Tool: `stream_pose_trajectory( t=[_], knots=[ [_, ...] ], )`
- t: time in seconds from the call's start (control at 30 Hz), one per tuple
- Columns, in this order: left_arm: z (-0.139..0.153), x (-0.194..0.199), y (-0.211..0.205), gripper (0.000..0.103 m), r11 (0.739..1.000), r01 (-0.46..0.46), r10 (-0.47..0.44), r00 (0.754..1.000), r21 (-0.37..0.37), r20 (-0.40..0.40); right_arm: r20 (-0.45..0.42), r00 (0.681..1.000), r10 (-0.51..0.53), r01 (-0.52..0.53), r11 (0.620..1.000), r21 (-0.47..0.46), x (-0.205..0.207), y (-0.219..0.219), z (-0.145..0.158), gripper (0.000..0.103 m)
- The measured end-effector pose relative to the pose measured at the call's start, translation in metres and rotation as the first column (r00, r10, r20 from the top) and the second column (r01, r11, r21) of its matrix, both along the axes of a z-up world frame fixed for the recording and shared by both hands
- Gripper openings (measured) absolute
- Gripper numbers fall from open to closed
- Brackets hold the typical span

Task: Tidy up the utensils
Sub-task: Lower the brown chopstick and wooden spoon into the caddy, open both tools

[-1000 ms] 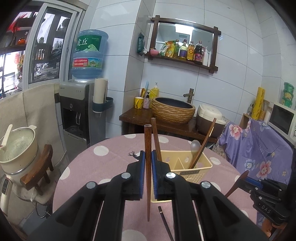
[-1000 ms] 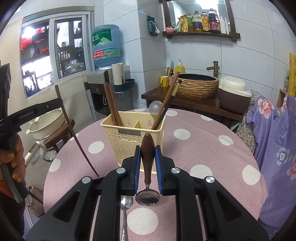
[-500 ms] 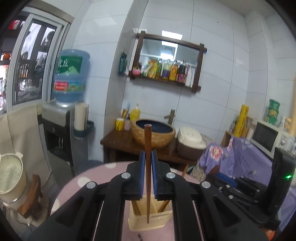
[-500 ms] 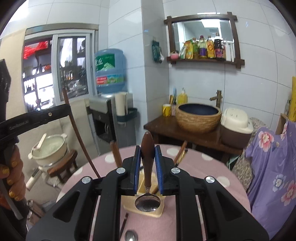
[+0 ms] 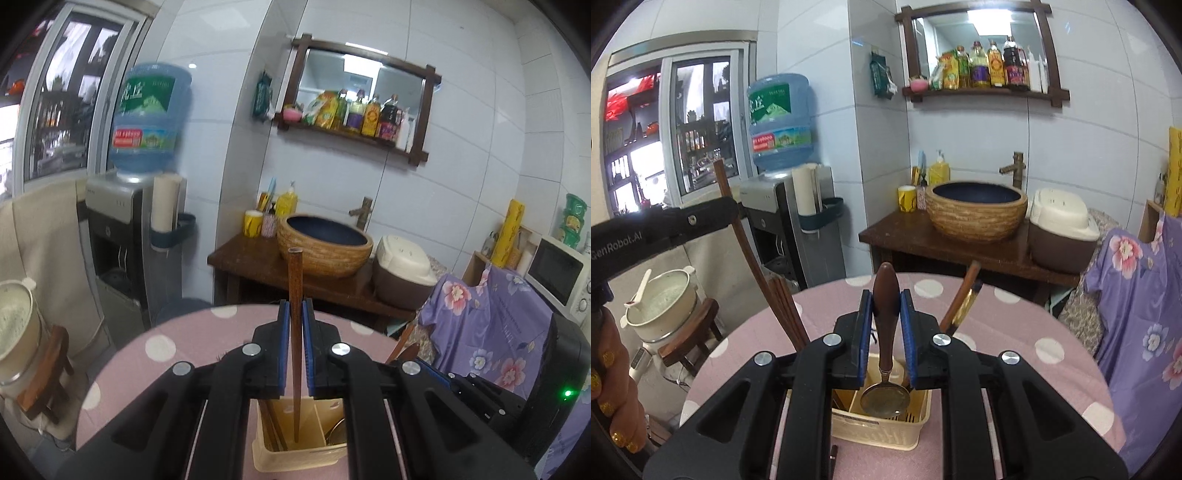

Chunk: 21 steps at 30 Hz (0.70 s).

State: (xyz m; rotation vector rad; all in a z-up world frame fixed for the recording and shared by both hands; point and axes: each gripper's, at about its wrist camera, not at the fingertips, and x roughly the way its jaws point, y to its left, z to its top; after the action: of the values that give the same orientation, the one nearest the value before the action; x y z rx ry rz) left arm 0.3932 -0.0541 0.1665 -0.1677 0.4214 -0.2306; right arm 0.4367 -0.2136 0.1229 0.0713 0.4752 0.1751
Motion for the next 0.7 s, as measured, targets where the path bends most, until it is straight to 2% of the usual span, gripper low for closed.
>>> stream_pose_trajectory(
  t=[0.17,0.4,0.53,0.63,0.7],
  knots=[
    [-0.031,0.003,-0.004,0.008,1.0,0.002,-0.002,0.999,0.016,-0.048,-0.026,1.0,0.006,-0.006,1.0,-0.013,-0.002,0.007,-0.026,0.016],
    [-0.067,0.008,-0.006,0.008,0.999,0.009,-0.004,0.993,0.038,-0.115,-0.024,1.0,0.001,-0.001,1.0,-0.024,-0.007,0.006,-0.042,0.016],
    [-0.075,0.011,-0.005,0.008,0.999,0.01,-0.005,0.991,0.036,-0.13,-0.044,0.999,-0.013,0.013,1.0,-0.007,-0.003,-0.001,-0.05,0.016],
    [-0.073,0.006,-0.003,0.009,1.0,0.016,-0.013,0.993,0.022,-0.12,-0.019,1.0,-0.005,0.005,1.0,-0.009,-0.004,-0.001,-0.05,0.017],
    [-0.07,-0.002,0.0,0.015,1.0,0.016,-0.013,0.995,0.023,-0.103,0.017,1.0,-0.009,0.009,1.0,-0.03,-0.01,-0.001,-0.05,0.024]
  ],
)
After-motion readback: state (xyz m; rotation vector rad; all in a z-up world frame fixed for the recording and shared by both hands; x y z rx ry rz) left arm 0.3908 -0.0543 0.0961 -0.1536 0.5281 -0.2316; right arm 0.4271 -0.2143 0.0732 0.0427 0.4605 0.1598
